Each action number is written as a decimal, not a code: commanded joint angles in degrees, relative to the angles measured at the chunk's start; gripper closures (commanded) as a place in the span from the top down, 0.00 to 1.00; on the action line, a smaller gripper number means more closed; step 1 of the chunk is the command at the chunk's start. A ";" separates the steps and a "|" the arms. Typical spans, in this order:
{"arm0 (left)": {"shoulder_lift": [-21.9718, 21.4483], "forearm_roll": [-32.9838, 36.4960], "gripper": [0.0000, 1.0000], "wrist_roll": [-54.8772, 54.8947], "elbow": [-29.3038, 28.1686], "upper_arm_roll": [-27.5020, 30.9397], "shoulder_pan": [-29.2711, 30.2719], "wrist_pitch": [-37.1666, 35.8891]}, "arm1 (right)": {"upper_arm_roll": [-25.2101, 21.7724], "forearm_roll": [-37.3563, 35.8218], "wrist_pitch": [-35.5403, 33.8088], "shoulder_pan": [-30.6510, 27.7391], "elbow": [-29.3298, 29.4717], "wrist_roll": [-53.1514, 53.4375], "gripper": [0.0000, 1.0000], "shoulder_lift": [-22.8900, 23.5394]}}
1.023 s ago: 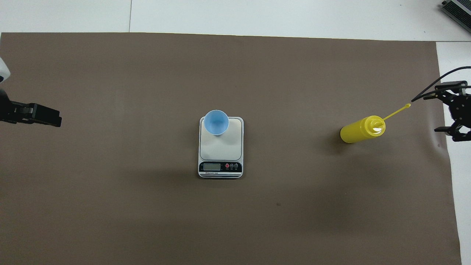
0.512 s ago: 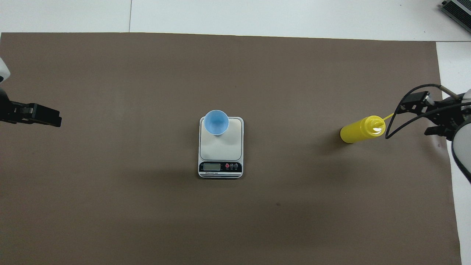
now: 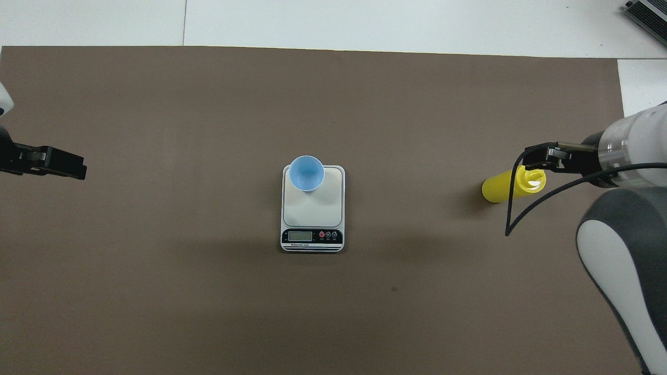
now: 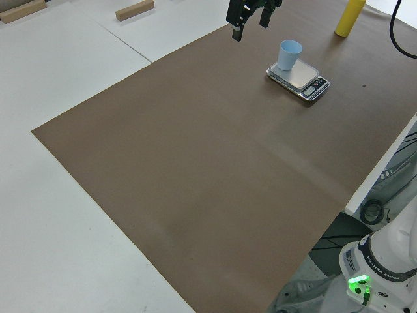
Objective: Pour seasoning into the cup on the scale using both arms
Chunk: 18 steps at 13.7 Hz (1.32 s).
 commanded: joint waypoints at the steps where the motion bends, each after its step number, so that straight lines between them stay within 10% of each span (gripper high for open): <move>1: -0.40 0.57 1.00 0.65 0.11 -0.38 0.65 -0.80 | -0.02 2.16 -3.63 -1.20 5.46 -2.91 1.00 0.82; 18: -0.84 0.57 1.00 -0.05 -0.59 -0.38 -0.14 -0.80 | -0.37 2.54 -8.13 -0.68 1.87 -8.45 1.00 -2.25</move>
